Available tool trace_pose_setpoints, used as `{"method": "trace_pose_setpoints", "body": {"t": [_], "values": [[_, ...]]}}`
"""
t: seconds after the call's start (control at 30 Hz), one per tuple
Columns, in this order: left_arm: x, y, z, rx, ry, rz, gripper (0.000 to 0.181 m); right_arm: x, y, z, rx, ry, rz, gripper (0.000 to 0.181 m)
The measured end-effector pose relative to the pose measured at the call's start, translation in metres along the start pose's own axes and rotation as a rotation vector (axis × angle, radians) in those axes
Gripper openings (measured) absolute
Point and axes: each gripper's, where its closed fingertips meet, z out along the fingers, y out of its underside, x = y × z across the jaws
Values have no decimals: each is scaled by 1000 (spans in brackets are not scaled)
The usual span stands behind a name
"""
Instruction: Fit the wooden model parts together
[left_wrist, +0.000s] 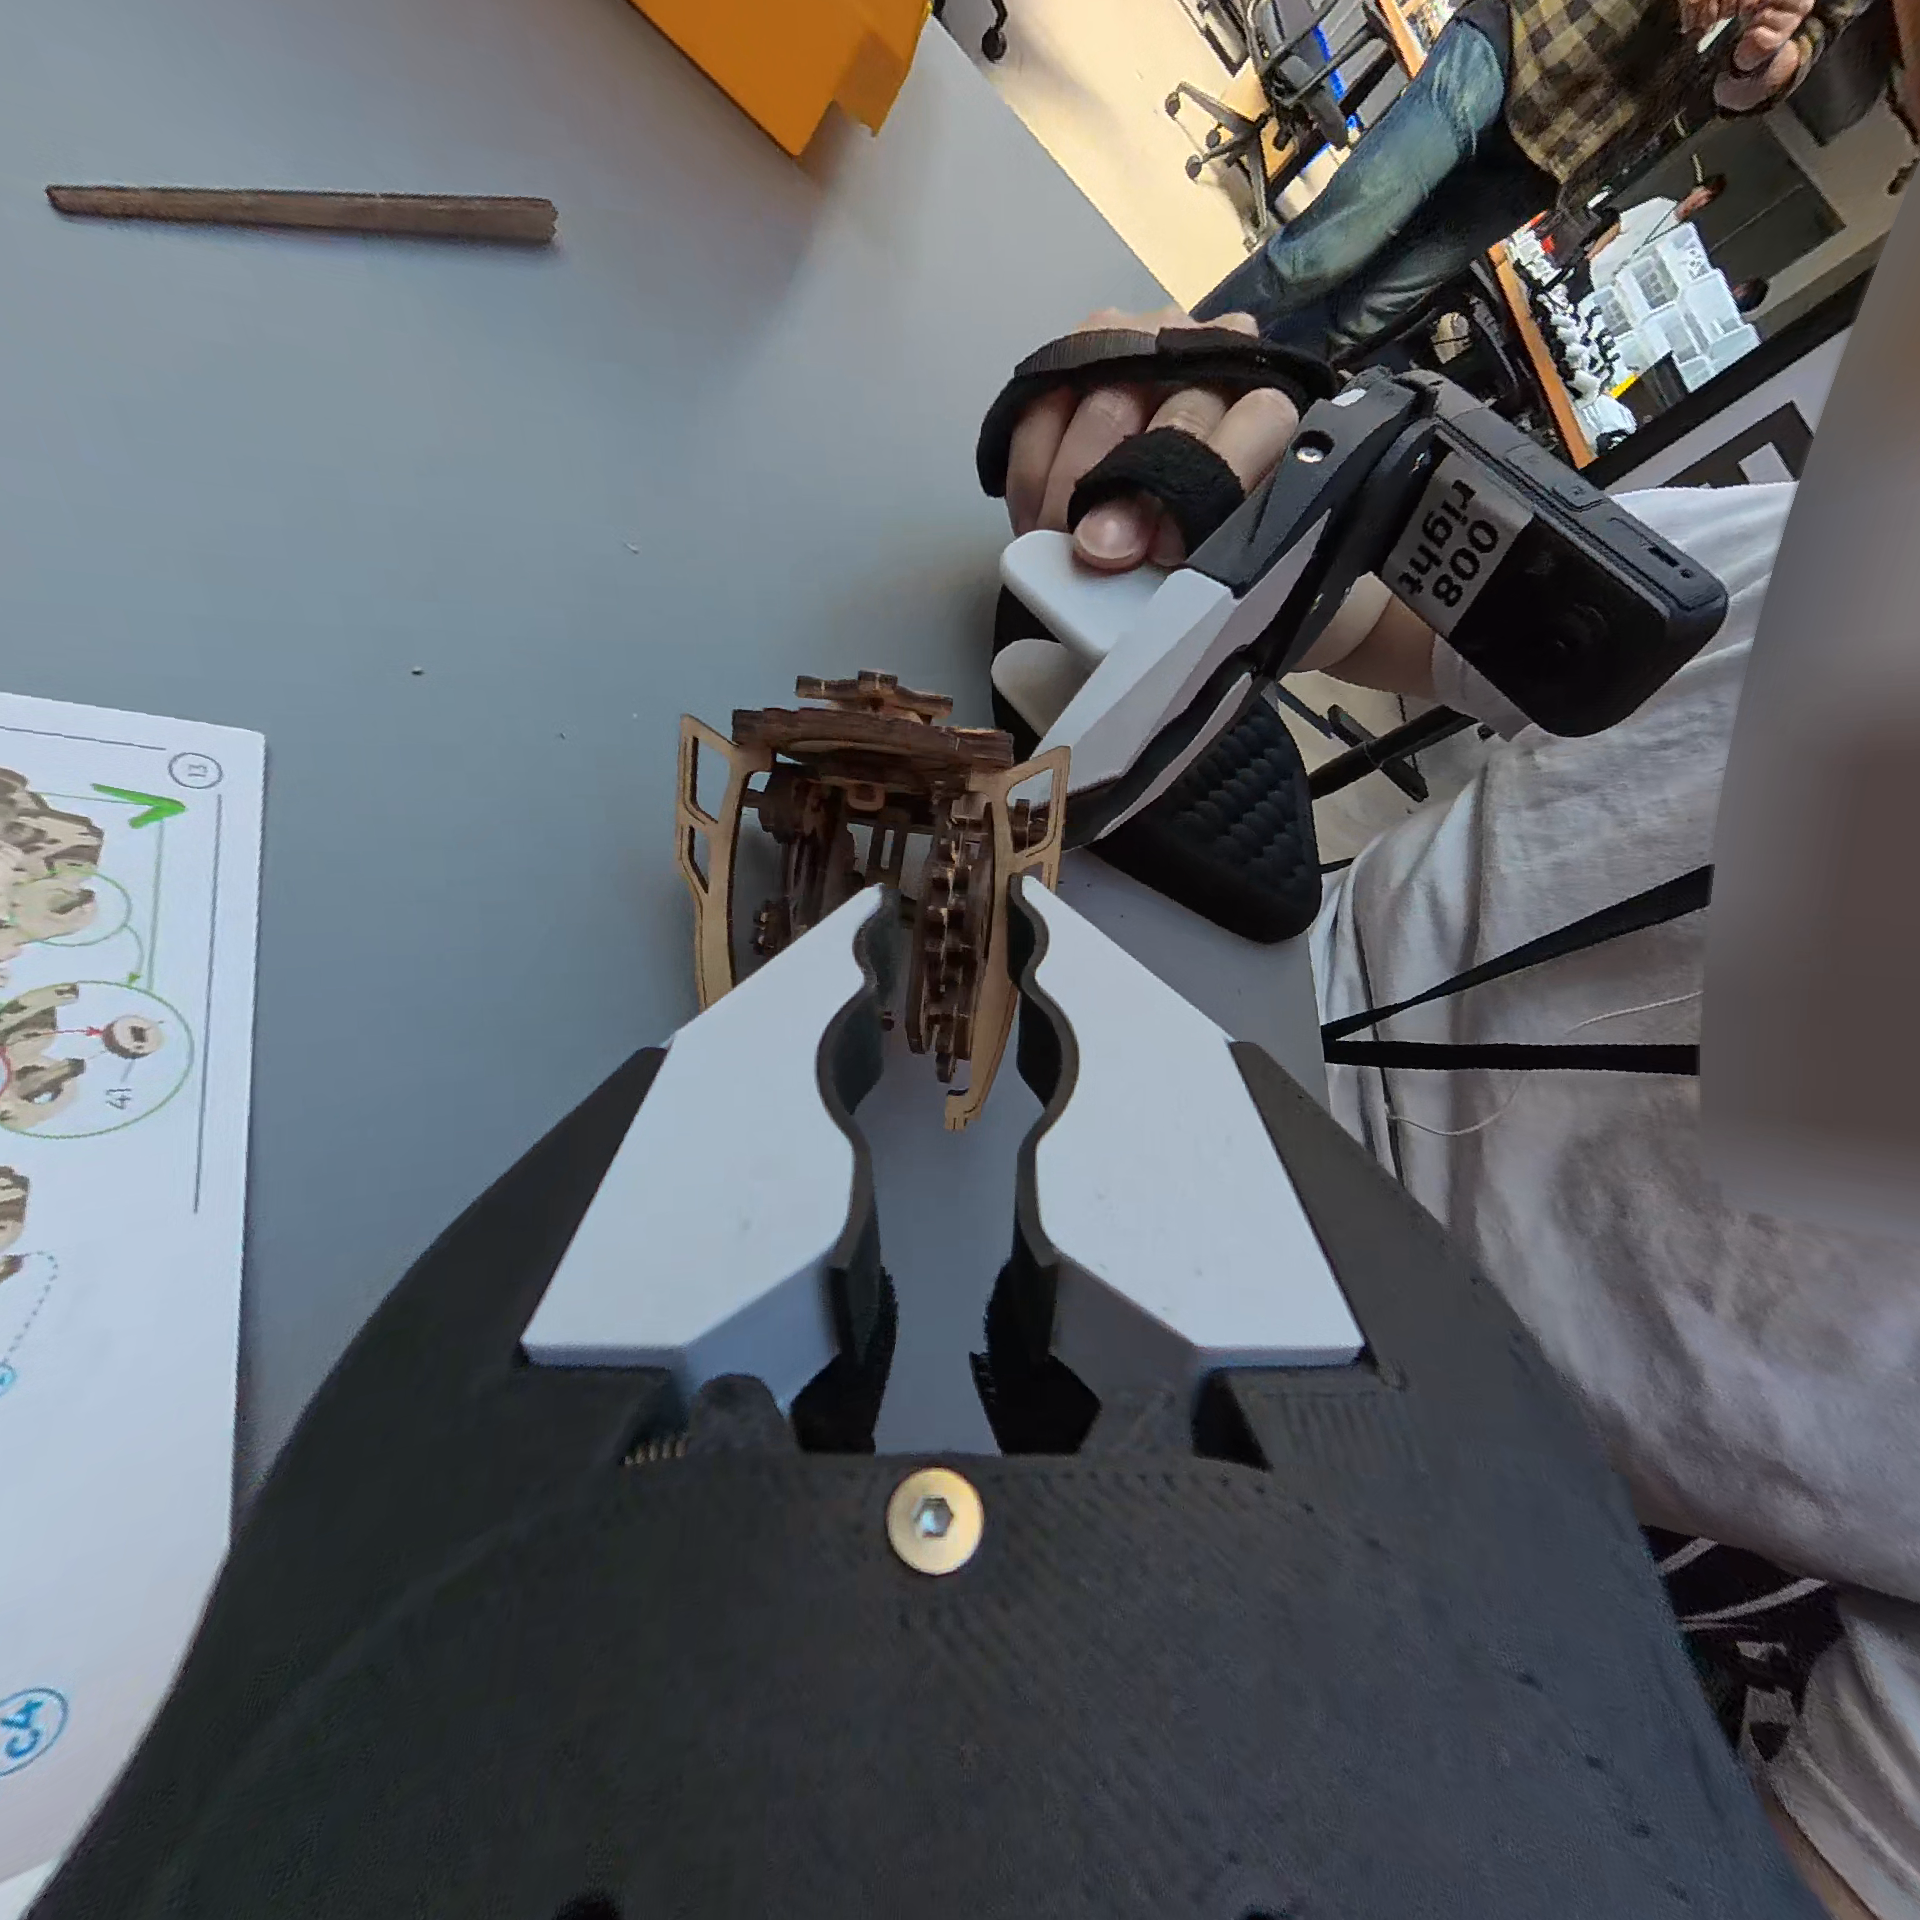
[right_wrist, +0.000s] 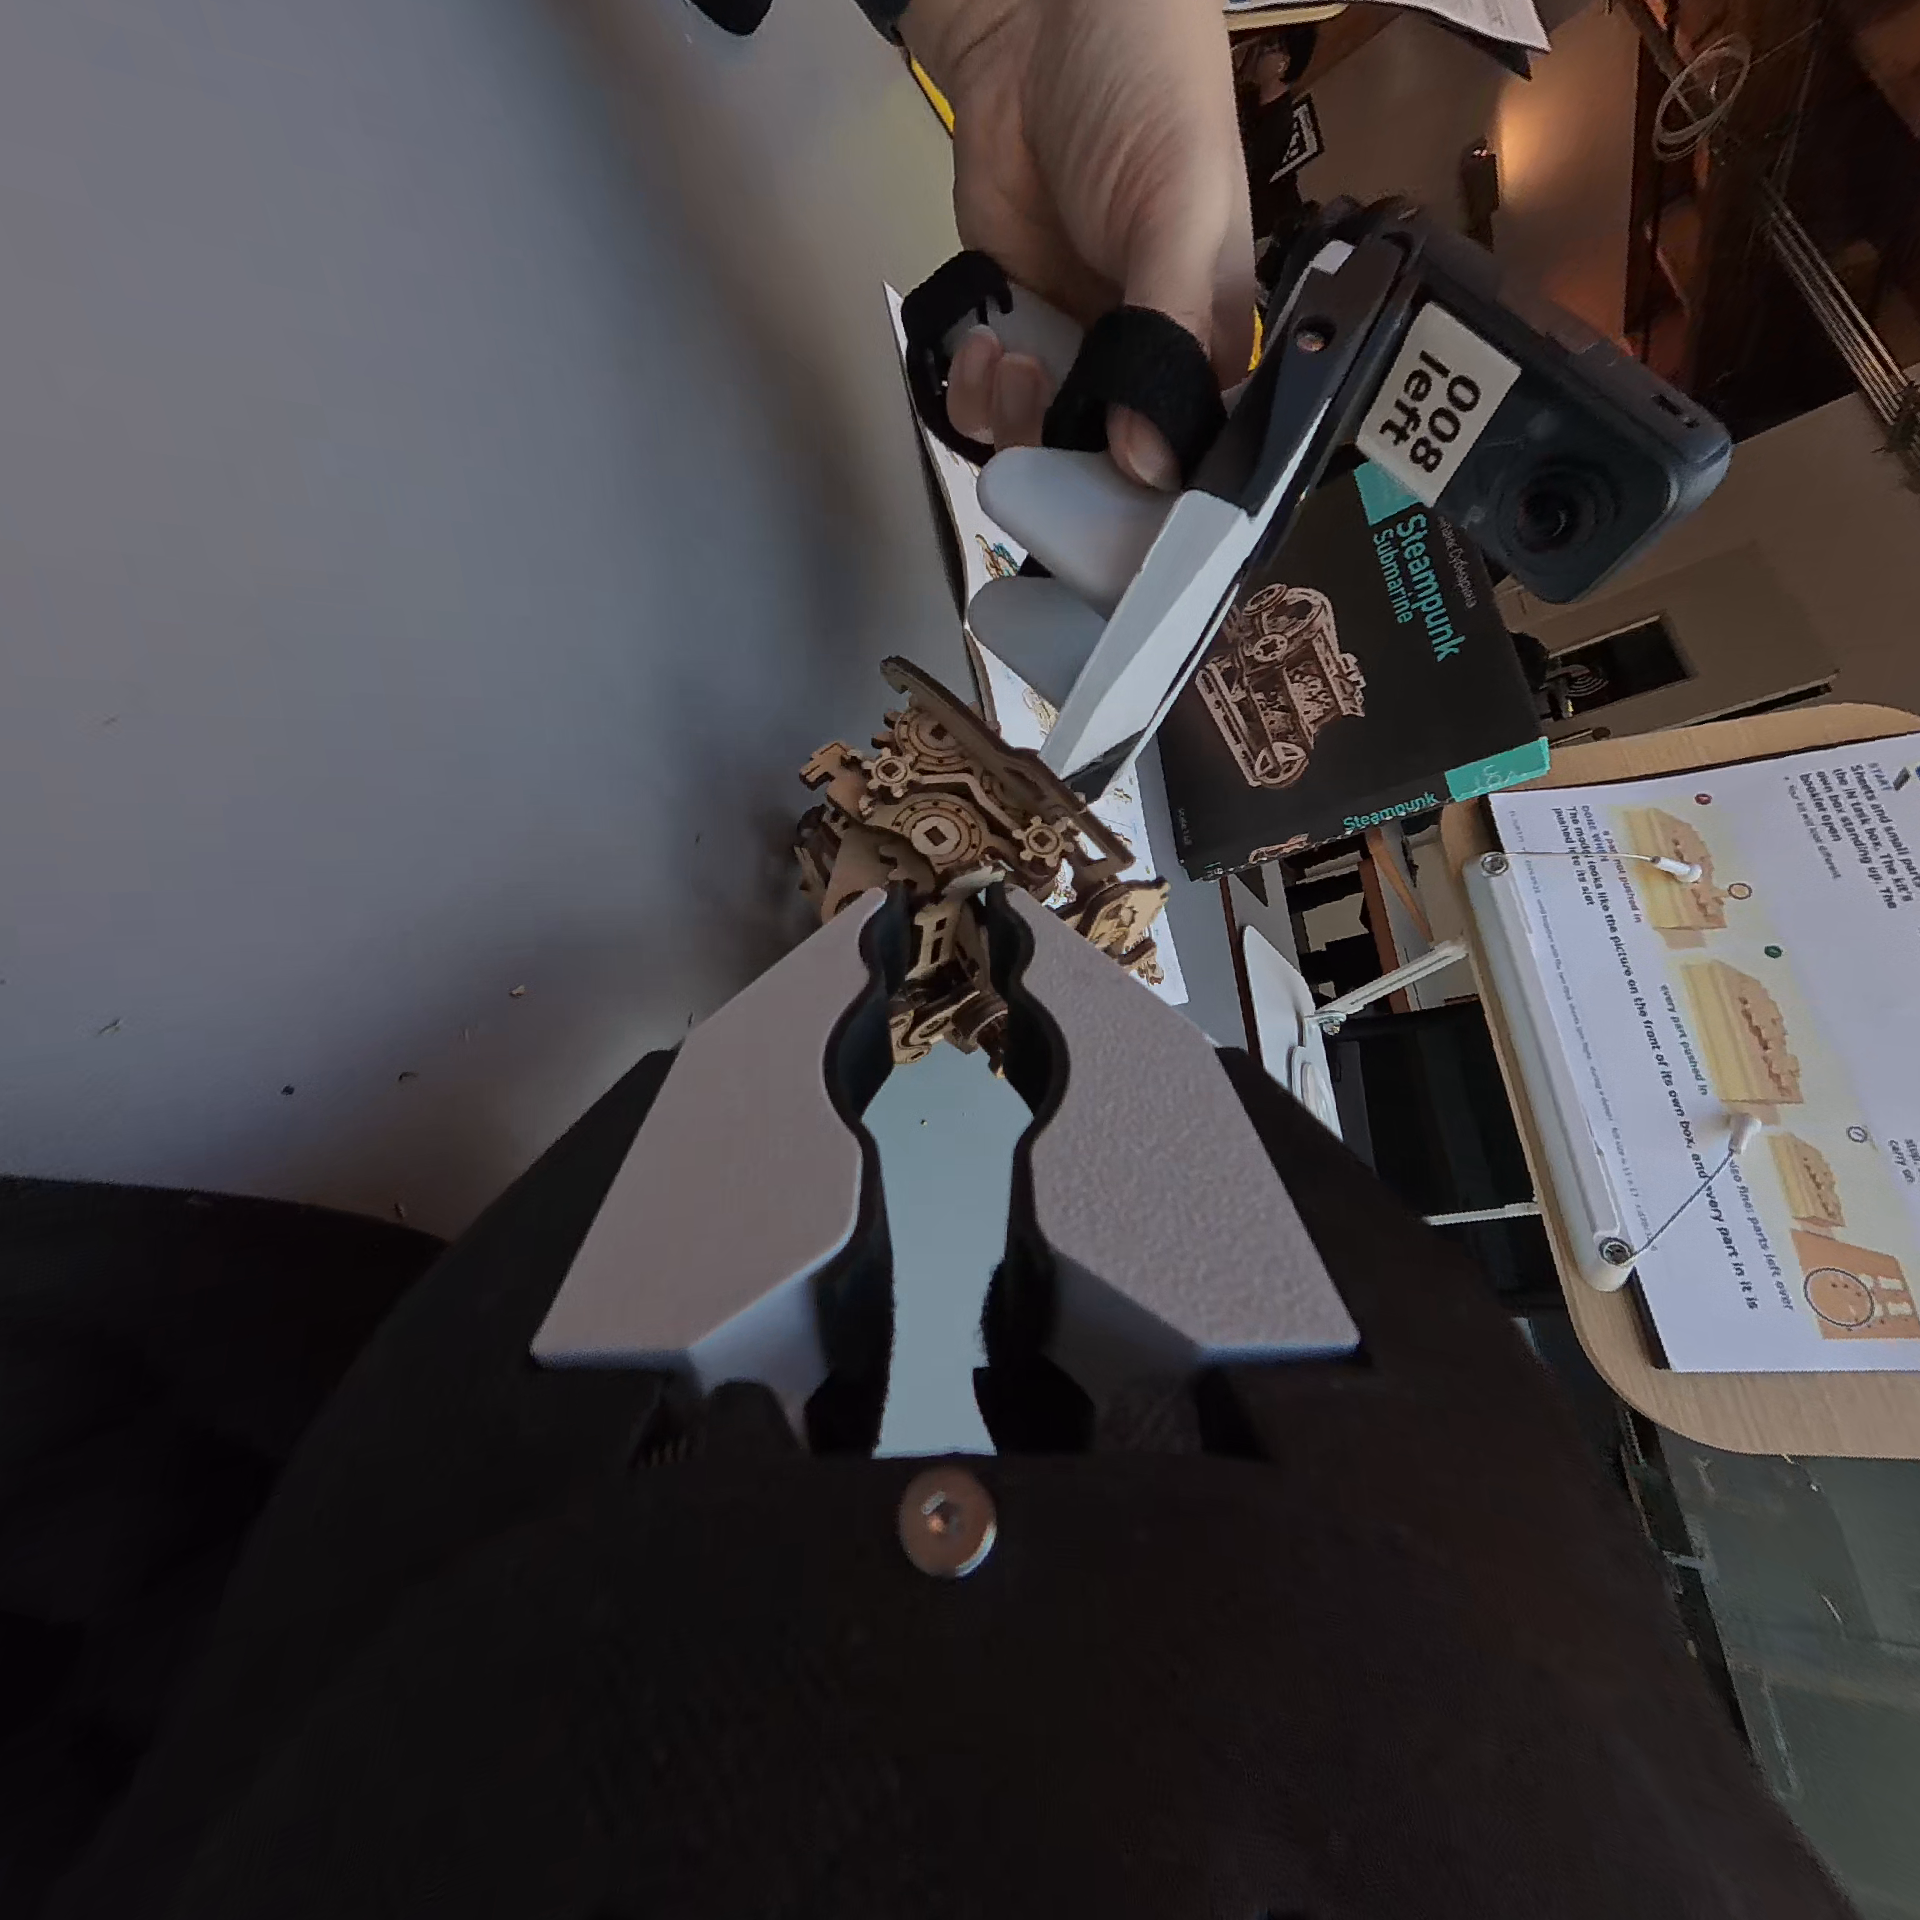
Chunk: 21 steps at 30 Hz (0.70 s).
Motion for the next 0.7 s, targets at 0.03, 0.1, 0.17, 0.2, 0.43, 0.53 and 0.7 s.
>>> {"method": "trace_pose_setpoints", "body": {"t": [0.03, 0.1, 0.17, 0.2, 0.43, 0.53, 0.7], "values": [[2, 0, 1, 1, 18, 1, 15, 0, 0, 0, 6, -2, -9, 14], [5, 0, 2, 13, 42, 1, 13, 0, 4, 0, -4, -2, -9, 14], [3, -1, 2, 35, 32, -8, 11, 5, 10, 1, -23, 21, 5, 15], [0, -2, 2, 60, 9, -9, 10, 8, 11, 1, -27, 37, 18, 15], [-11, -9, -8, 277, -74, -110, 11, 27, 22, 4, -71, 91, 301, 21], [-11, -11, -9, 340, -81, -155, 10, 34, 22, 5, -92, 129, 375, 20], [-10, -14, -8, 409, -113, -193, 10, 32, 21, 6, -119, 137, 383, 2]]}}
